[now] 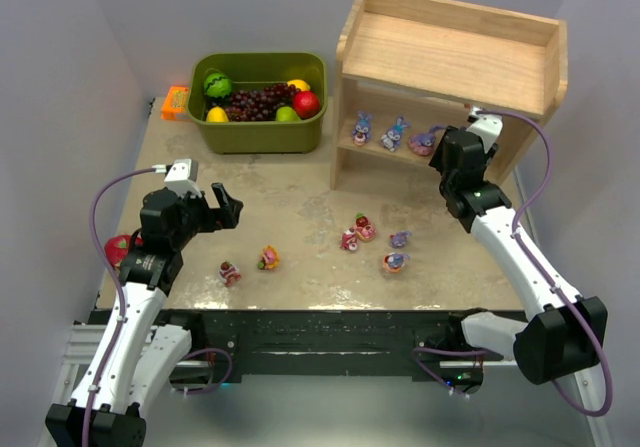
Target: Place and organize the plastic toys onto the shelf
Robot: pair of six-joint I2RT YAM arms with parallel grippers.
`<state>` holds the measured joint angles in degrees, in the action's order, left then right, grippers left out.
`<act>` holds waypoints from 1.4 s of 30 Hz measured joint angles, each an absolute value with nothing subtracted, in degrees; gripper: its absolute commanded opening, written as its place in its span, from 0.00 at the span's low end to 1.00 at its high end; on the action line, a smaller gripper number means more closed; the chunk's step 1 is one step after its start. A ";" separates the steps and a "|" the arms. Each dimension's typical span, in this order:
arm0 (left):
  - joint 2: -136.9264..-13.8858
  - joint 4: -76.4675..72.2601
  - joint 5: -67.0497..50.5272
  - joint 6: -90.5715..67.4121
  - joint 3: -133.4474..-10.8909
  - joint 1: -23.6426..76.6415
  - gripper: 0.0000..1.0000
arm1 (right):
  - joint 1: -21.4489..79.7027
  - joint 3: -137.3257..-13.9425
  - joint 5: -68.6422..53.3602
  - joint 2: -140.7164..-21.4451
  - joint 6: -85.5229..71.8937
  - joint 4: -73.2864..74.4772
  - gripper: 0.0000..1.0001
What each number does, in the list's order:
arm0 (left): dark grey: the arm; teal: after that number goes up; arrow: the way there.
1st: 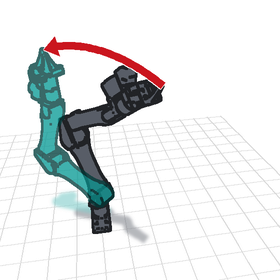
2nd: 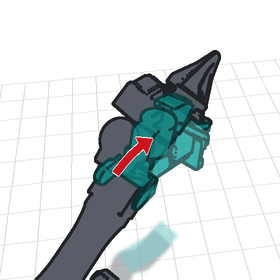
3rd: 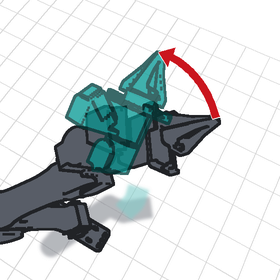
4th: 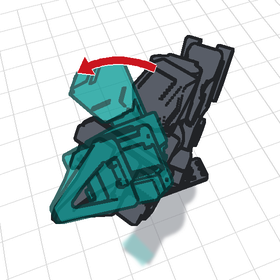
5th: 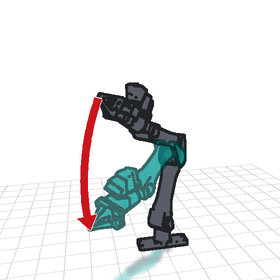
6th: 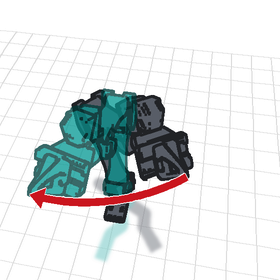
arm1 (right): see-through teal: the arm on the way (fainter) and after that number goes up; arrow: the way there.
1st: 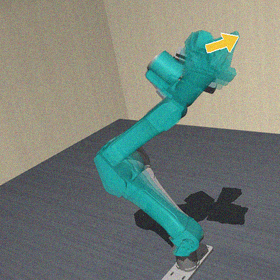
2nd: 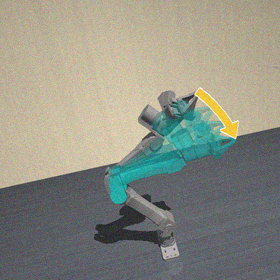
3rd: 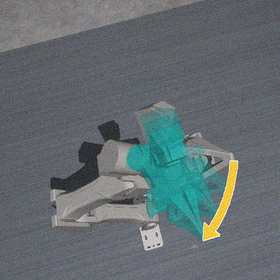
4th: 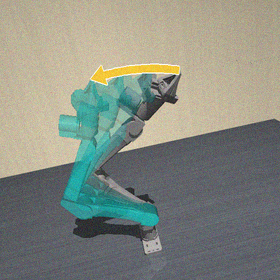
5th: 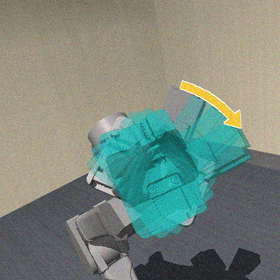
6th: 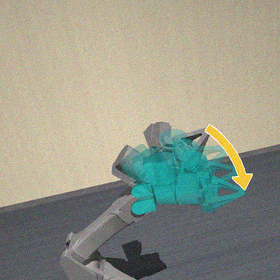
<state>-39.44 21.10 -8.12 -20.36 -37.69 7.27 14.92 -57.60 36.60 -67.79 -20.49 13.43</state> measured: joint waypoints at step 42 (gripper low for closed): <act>-39.53 21.10 -8.08 -20.36 -37.69 7.27 1.00 | 14.87 -56.66 36.23 -67.66 -19.49 13.21 0.84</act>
<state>-39.53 21.10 -8.08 -20.36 -37.69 7.27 14.87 -56.66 36.23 -67.66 -19.49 13.21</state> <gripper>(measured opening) 0.994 0.818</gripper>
